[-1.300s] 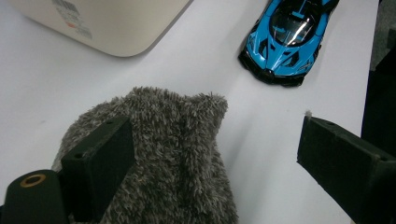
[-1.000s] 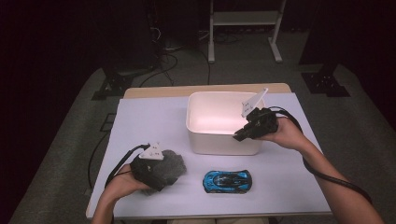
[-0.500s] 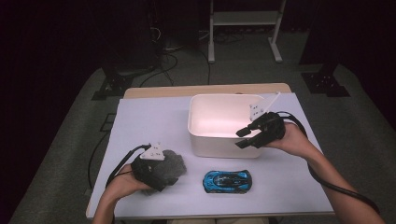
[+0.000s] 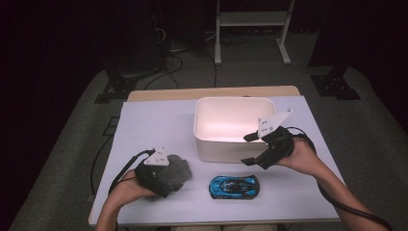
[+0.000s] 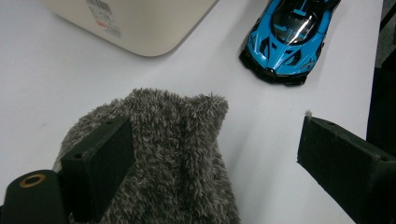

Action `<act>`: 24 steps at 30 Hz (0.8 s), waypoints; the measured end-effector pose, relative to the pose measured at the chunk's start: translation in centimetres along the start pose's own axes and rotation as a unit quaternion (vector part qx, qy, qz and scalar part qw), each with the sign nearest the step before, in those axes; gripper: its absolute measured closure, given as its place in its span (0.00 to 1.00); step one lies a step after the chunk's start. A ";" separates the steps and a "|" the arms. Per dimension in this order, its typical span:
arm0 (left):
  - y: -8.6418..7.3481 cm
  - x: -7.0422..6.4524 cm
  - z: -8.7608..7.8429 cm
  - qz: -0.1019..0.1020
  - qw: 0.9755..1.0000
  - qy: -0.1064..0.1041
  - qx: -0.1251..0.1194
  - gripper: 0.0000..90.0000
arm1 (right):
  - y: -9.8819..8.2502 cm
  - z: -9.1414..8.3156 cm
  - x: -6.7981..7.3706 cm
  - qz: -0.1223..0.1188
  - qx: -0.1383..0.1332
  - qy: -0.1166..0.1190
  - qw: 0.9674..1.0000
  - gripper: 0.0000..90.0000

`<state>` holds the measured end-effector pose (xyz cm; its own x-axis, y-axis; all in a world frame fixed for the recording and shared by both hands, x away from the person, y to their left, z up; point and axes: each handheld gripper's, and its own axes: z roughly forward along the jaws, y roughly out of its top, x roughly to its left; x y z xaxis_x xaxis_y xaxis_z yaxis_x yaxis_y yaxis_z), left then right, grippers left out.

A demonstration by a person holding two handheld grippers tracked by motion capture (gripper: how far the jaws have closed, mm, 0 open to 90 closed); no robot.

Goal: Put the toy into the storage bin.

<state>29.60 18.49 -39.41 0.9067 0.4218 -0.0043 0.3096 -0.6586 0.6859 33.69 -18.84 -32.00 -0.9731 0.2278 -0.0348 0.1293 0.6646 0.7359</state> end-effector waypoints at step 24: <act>0.0 -0.1 -0.2 0.005 1.000 0.002 -0.004 0.11 | -1.2 3.5 3.5 -0.019 0.023 0.068 0.997 0.20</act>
<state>29.49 18.59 -39.26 0.9081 0.4186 0.0057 0.2990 -0.6580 0.6911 30.75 -16.37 -35.36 -0.9939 0.1052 0.0324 0.0974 0.7033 0.7042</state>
